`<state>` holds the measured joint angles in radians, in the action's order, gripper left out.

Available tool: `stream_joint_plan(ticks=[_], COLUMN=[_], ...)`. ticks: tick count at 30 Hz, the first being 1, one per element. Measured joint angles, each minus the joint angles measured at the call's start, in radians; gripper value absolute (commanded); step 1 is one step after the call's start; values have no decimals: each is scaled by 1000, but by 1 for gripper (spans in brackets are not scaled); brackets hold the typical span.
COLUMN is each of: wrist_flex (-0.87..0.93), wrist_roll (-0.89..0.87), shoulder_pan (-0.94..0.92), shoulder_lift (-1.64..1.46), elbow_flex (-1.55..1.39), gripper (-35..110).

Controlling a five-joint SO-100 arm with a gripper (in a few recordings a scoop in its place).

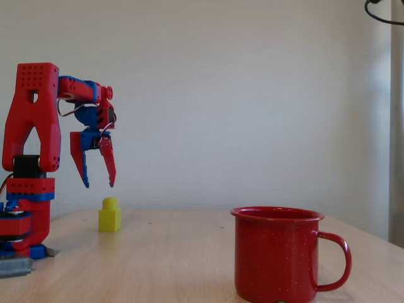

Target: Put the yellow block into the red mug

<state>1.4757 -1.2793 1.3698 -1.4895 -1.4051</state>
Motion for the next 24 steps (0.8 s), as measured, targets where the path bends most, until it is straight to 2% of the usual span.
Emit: stream_joint_plan(ticks=[7,24], wrist_flex=[-11,-69], wrist_roll=[0,0], shoulder_pan=[-2,-72], shoulder_lift=[44,198], elbow_flex=[-3,-46], gripper=[33,32])
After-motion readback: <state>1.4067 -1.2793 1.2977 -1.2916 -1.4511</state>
